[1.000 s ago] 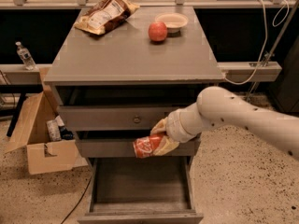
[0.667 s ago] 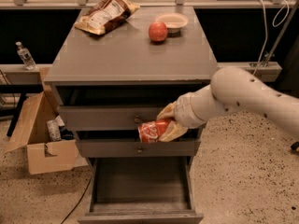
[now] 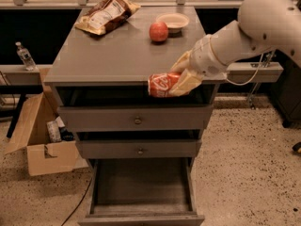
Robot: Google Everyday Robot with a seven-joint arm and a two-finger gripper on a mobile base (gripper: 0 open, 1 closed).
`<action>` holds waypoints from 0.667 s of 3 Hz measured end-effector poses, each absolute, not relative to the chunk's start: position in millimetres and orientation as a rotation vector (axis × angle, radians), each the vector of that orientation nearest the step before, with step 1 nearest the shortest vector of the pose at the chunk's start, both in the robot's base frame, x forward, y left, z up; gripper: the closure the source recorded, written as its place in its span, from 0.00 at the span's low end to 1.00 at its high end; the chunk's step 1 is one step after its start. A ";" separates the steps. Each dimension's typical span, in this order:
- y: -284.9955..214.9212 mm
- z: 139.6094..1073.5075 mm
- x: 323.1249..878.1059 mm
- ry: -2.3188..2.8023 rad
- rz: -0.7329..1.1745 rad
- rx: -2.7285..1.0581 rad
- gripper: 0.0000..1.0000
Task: Pick coke can from bottom drawer and place on counter
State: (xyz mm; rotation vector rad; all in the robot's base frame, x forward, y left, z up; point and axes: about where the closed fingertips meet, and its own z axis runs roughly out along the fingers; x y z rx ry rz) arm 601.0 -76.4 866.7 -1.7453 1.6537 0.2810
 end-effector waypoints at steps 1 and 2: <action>-77.0 882.0 607.0 1.638 0.262 -1.729 1.00; -66.4 897.7 618.5 1.635 0.267 -1.708 1.00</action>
Offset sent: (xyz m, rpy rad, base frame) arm 0.0327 0.0167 0.0567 0.0495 -0.0507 -0.0371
